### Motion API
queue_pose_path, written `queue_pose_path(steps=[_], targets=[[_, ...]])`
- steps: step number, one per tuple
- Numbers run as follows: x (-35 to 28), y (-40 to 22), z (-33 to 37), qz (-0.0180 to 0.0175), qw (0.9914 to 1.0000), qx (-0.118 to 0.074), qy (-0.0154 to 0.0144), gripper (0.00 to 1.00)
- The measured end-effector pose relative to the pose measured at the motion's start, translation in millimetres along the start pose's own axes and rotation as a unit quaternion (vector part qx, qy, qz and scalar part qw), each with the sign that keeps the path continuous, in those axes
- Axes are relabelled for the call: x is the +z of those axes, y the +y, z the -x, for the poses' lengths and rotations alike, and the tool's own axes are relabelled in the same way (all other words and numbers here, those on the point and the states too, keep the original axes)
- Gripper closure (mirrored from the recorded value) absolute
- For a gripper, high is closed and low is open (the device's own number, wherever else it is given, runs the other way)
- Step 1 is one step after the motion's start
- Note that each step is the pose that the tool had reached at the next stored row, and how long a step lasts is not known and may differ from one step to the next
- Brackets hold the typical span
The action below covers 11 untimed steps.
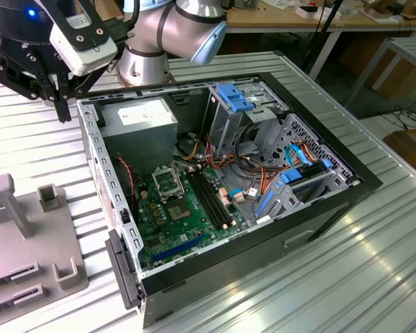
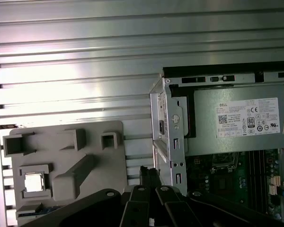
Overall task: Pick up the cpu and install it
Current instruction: 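Reach for the cpu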
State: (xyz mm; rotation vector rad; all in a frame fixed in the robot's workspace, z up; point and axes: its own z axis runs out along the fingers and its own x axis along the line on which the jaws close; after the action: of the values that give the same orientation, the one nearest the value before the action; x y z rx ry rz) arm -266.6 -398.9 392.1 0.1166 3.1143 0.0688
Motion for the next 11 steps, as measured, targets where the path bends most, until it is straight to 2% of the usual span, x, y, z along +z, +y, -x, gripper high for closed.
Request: queue_pose_path(steps=[11], targets=[[-0.2, -0.8, -10.1, 0.0, 1.0, 0.0, 0.0001, 0.89]])
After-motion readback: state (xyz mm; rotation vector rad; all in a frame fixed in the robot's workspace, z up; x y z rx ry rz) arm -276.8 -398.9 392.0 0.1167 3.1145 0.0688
